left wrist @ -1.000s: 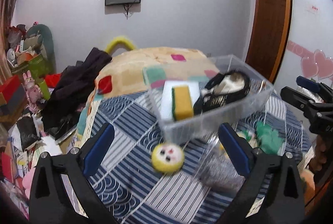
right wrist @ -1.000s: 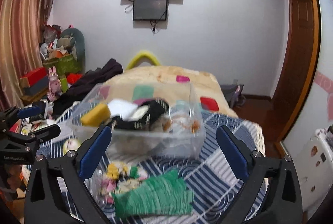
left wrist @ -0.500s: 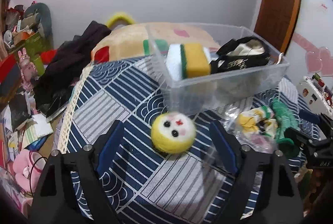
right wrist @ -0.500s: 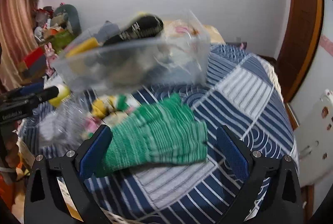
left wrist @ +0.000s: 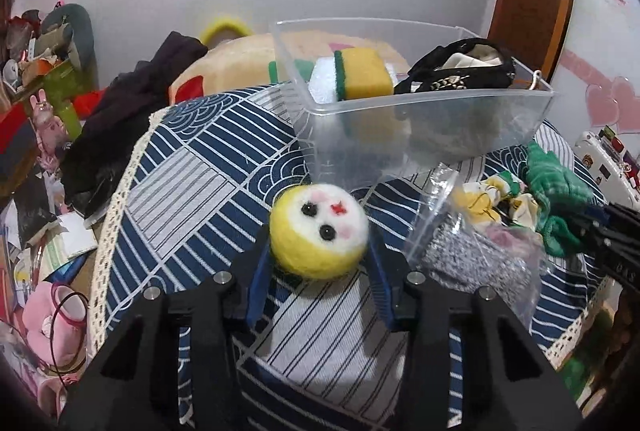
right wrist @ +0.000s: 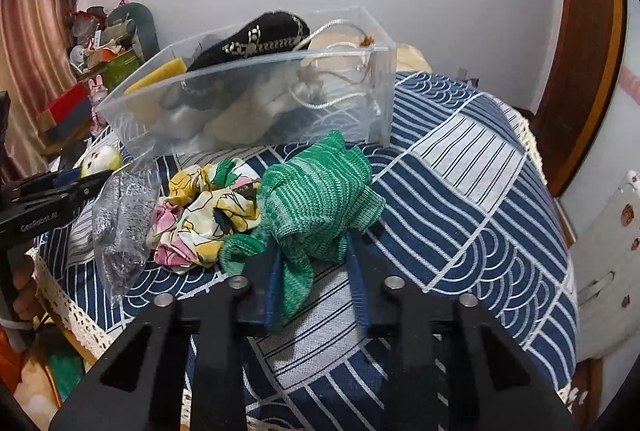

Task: Organize soft objects
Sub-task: 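Grasp the yellow felt ball with the left tool while the right tool grasps the green knit glove, then drop the felt ball into the clear box with the left tool while the right tool drops the glove in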

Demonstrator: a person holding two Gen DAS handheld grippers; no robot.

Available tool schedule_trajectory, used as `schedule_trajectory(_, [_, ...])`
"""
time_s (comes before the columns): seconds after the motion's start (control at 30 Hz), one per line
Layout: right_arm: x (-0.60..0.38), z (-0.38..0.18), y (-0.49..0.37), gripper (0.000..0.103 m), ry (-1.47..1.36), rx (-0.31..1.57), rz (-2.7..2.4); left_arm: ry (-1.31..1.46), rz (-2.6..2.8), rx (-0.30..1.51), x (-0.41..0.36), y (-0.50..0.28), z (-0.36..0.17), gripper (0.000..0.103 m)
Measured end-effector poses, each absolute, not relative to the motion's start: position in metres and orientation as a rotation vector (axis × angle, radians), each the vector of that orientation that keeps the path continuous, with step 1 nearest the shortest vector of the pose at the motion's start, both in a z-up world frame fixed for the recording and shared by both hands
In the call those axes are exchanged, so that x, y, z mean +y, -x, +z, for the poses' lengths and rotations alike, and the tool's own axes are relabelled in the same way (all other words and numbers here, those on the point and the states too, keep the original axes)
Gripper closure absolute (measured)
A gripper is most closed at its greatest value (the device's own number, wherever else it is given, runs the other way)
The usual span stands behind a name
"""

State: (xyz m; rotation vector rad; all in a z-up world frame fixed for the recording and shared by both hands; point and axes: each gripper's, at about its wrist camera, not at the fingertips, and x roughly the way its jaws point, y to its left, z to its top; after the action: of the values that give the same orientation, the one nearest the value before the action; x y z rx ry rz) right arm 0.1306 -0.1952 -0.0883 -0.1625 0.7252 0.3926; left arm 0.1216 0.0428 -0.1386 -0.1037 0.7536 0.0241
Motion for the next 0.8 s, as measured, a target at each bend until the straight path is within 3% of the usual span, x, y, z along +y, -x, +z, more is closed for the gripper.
schedule_trajectory(0.8, [-0.193, 0.002, -0.133, 0.08, 0.112, 0.44, 0.377, 0.065, -0.01, 0.54, 0.031, -0.105, -0.059, 0.059])
